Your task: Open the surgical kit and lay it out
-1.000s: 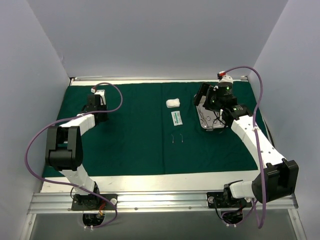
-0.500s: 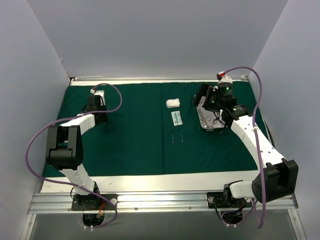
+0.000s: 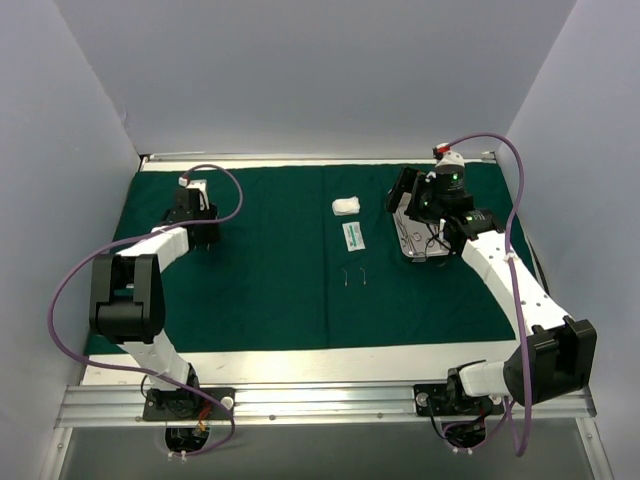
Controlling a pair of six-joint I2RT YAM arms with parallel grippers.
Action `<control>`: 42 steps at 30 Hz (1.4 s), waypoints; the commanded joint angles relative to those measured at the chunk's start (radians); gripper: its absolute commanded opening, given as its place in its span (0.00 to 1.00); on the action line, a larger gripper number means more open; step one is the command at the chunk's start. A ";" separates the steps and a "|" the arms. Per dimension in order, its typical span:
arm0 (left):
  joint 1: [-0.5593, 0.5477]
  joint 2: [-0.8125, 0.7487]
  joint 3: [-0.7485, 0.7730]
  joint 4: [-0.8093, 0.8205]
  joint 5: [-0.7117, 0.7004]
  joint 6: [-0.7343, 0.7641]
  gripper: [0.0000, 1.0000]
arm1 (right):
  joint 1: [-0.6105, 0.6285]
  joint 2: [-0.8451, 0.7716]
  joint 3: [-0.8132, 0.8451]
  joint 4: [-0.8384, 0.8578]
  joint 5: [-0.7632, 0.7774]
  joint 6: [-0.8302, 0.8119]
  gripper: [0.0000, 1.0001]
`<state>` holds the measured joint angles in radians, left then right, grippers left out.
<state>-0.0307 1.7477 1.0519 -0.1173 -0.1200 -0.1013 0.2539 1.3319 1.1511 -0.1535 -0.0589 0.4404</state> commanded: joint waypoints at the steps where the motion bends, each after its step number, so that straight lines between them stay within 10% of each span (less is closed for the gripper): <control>1: 0.002 -0.138 0.065 -0.041 0.011 -0.026 0.69 | -0.007 0.001 0.005 -0.001 0.033 -0.015 0.95; 8: 0.003 -0.376 0.097 -0.192 -0.061 -0.058 0.97 | -0.019 0.059 0.041 -0.052 0.137 0.006 0.95; 17: -0.018 -0.615 -0.018 -0.295 -0.133 -0.169 0.94 | -0.119 0.231 0.117 -0.146 0.228 0.046 0.82; 42: -0.178 -0.622 -0.115 -0.248 -0.296 -0.089 0.97 | -0.156 0.562 0.117 -0.018 0.013 -0.198 0.32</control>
<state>-0.2077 1.1297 0.9279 -0.4000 -0.3973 -0.2024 0.0872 1.8664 1.2678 -0.1783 -0.0219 0.2653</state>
